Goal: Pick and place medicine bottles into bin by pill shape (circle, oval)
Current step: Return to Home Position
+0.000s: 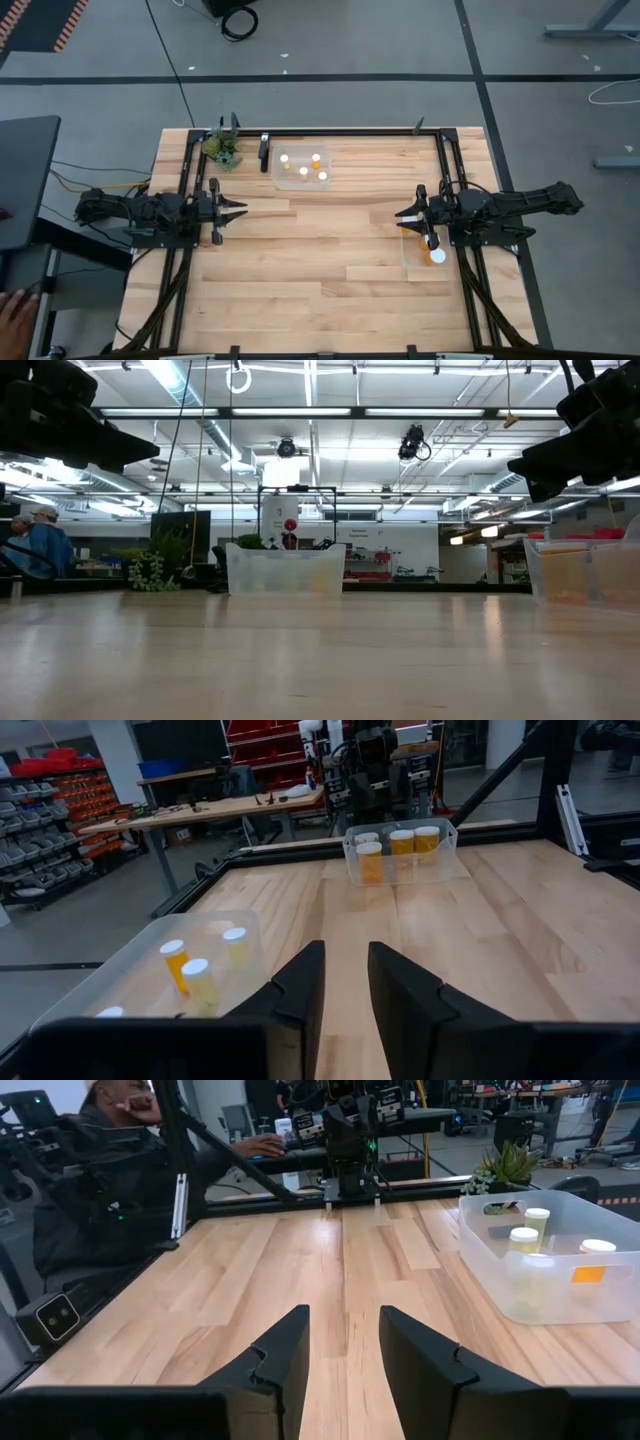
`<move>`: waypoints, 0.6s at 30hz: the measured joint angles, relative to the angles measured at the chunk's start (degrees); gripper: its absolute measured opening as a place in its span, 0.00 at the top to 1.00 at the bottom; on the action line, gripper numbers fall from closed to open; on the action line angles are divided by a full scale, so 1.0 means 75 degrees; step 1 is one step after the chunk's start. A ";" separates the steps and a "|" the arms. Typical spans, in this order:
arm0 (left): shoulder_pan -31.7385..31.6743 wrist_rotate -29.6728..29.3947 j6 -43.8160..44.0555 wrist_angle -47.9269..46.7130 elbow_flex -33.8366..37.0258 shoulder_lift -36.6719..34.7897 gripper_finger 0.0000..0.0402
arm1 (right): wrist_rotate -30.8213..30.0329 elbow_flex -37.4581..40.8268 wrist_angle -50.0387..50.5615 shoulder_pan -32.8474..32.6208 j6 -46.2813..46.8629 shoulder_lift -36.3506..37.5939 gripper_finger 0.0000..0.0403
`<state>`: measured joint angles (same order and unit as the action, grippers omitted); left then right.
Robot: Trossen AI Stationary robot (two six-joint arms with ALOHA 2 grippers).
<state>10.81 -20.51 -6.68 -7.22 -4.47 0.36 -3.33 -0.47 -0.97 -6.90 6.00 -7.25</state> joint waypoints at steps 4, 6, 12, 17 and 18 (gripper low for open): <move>0.0000 0.0002 -0.0003 0.0000 0.0000 0.0000 0.79 | 0.0002 0.0000 0.0000 0.0000 -0.0003 0.0000 0.68; -0.0003 0.0002 -0.0003 0.0000 0.0000 0.0000 0.80 | 0.0003 0.0000 0.0000 0.0000 -0.0003 0.0000 0.68; -0.0001 0.0001 -0.0003 0.0000 0.0000 0.0000 0.79 | 0.0003 0.0000 0.0000 0.0000 -0.0003 0.0000 0.68; 0.0000 0.0000 -0.0003 0.0000 0.0000 0.0000 0.77 | 0.0003 0.0000 0.0000 0.0000 -0.0003 -0.0001 0.68; 0.0000 0.0002 -0.0003 0.0000 0.0000 0.0000 0.77 | 0.0002 0.0000 0.0000 0.0000 -0.0003 -0.0002 0.68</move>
<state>10.80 -20.49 -6.70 -7.22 -4.47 0.36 -3.32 -0.47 -0.97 -6.89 5.98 -7.26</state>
